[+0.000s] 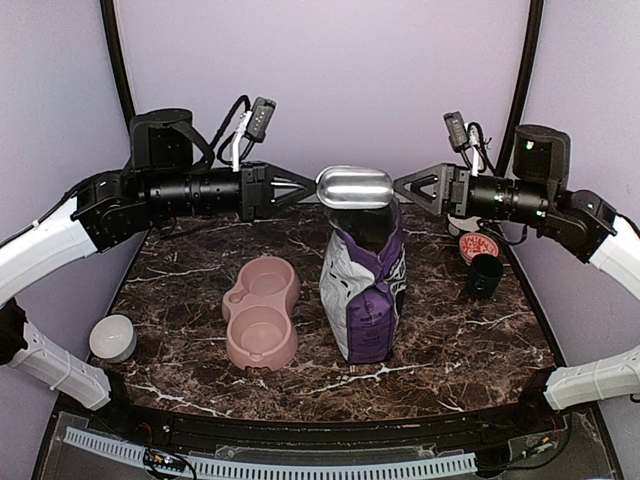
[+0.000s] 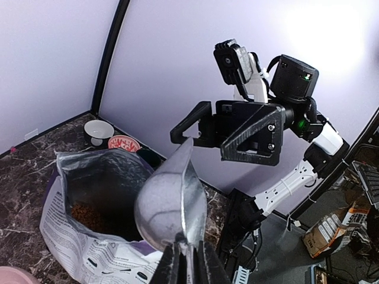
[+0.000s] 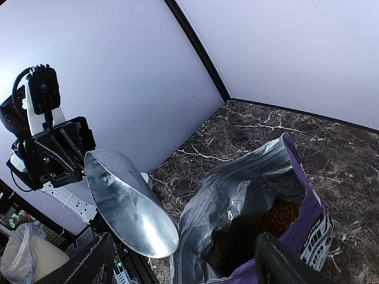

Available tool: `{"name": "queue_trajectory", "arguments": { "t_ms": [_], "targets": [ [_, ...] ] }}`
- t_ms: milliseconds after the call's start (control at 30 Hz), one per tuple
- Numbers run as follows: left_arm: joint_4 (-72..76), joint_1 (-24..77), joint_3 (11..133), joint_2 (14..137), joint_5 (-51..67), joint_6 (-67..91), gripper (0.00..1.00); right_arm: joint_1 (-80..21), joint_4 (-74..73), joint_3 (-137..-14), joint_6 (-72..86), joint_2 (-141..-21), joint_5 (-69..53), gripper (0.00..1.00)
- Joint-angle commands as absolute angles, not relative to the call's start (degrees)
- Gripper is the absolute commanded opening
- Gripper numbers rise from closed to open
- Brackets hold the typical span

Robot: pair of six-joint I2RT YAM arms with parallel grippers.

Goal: Serve the pet food
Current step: Pass from the right arm to the left, then adjust the pet food bag at the center of the board.

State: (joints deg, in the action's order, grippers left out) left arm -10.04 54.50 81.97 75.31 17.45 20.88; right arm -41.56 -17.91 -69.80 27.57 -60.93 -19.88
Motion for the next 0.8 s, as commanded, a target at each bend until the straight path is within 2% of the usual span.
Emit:
{"name": "queue_trajectory", "arguments": {
  "t_ms": [0, 267, 767],
  "targets": [
    [-12.02, 54.32, 81.40, 71.60, 12.44, 19.00, 0.00, -41.40, -22.68, -74.18, 25.77, -61.09, -14.02, 0.84],
    [-14.25, 54.23, 79.73, 68.15, 7.36, 18.71, 0.00, -41.40, -34.29, -80.78, 26.98, -64.26, -3.97, 0.84],
    [-16.60, 54.23, 74.97, 62.47, 1.98, 17.31, 0.00, -42.57, -46.07, -93.10, 31.46, -79.53, -2.98, 0.72]
  ]
}}
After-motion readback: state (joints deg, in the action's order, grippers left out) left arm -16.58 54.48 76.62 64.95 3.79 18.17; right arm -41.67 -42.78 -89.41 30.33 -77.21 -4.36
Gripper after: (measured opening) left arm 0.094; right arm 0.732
